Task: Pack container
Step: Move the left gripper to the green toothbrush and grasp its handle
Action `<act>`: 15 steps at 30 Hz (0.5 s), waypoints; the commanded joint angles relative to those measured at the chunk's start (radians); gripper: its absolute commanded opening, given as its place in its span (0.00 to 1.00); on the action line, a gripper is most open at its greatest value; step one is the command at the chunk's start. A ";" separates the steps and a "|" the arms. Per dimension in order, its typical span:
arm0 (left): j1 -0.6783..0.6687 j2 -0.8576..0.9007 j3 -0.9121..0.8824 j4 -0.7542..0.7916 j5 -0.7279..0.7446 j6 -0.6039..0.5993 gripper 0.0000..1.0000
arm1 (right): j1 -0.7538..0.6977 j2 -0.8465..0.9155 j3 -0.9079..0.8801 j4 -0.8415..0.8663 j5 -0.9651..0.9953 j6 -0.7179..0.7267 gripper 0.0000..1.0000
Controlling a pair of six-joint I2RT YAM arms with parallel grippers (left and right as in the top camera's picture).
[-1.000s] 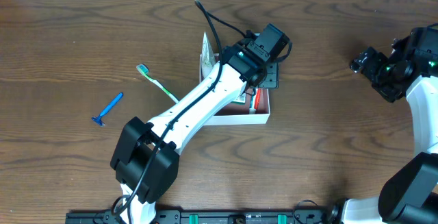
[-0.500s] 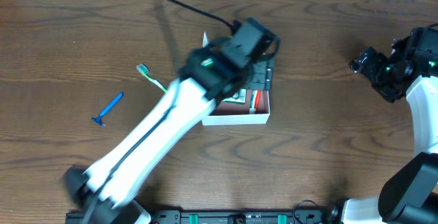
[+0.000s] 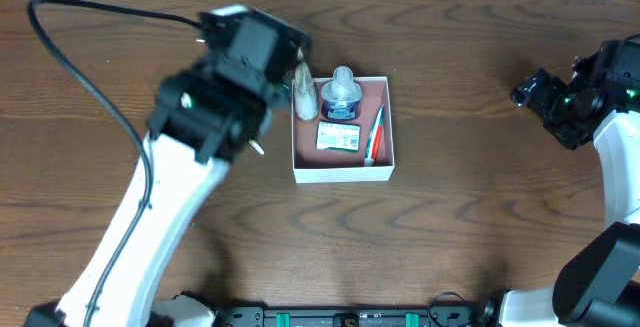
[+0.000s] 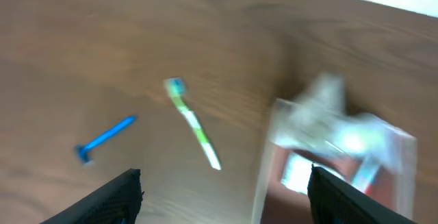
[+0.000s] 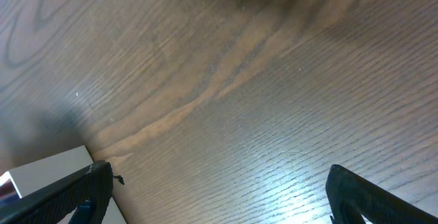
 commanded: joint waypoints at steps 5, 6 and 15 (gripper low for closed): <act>0.202 0.164 -0.024 0.005 0.181 -0.048 0.78 | -0.006 0.003 -0.001 -0.001 0.003 0.009 0.99; 0.222 0.193 -0.024 0.005 0.201 -0.048 0.78 | -0.006 0.003 -0.001 -0.001 0.003 0.009 0.99; 0.307 0.438 -0.024 0.030 0.382 0.005 0.75 | -0.006 0.003 -0.001 -0.001 0.003 0.009 0.99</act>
